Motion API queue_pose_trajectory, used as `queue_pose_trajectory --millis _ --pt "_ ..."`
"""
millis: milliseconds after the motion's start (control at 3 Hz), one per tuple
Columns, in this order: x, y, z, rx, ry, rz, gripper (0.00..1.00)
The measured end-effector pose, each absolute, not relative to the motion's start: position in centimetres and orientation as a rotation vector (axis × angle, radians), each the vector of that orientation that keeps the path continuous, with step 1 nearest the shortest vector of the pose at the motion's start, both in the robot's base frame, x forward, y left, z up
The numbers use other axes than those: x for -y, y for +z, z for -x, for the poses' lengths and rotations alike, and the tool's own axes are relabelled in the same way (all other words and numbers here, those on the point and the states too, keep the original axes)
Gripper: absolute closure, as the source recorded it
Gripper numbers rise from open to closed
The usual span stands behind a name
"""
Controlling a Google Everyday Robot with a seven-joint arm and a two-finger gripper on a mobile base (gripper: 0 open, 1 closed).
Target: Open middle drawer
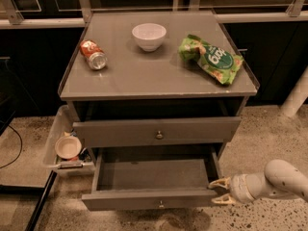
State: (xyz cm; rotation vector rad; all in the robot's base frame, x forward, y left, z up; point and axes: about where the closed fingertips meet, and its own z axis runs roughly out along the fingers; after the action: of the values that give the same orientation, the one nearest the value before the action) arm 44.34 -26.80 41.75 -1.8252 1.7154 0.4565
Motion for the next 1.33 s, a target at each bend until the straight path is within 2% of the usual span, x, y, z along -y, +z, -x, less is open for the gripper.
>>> queue_pose_trajectory --millis 333,667,1333 --pt "26.8 42.4 -44.3 -1.715 0.457 1.825 0.11" --pt "26.9 43.4 -44.3 -1.702 0.440 1.833 0.00" --pt "27.5 49.0 -44.9 -1.616 0.345 1.869 0.00"
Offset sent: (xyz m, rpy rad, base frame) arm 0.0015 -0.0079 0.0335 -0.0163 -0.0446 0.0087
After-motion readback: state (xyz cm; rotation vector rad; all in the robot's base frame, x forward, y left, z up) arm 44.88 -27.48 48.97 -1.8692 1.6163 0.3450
